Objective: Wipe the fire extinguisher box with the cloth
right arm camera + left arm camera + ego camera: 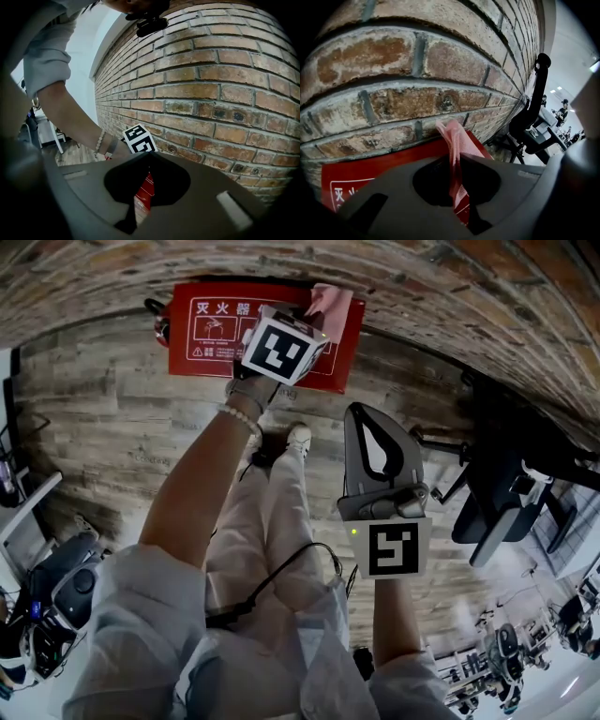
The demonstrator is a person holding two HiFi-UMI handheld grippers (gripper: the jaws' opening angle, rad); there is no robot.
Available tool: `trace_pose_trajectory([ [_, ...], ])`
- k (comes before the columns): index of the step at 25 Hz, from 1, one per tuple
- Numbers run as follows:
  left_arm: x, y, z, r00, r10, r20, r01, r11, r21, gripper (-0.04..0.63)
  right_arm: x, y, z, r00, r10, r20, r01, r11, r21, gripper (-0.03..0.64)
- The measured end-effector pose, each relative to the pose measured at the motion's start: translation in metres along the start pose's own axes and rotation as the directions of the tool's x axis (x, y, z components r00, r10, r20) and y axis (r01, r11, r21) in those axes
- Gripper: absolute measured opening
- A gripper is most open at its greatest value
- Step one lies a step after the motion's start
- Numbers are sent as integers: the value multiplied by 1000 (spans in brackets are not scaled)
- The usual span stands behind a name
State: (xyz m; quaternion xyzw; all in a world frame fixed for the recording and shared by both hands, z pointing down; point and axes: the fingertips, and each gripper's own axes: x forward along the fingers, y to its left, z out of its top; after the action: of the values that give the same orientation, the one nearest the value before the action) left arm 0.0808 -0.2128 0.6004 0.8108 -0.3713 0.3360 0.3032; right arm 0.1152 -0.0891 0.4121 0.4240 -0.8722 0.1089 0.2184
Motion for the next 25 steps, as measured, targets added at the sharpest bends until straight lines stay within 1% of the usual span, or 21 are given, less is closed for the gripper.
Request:
trace_pose_trajectory([
  [6,-11,18,-7,1000,14,3,-14,1000,-25,11,12,10,5,1000,22,0,-22,1000,-7,3],
  [13,-26,47,-17,998,55,19,-54,997,-55,11,21,24,9,999,52,-2,-52,998,-35,3],
  [25,-59,94,-39,992,130,7,-128,986,-105,11,35,47,19,996,93,-1,-93,994,-57,3],
])
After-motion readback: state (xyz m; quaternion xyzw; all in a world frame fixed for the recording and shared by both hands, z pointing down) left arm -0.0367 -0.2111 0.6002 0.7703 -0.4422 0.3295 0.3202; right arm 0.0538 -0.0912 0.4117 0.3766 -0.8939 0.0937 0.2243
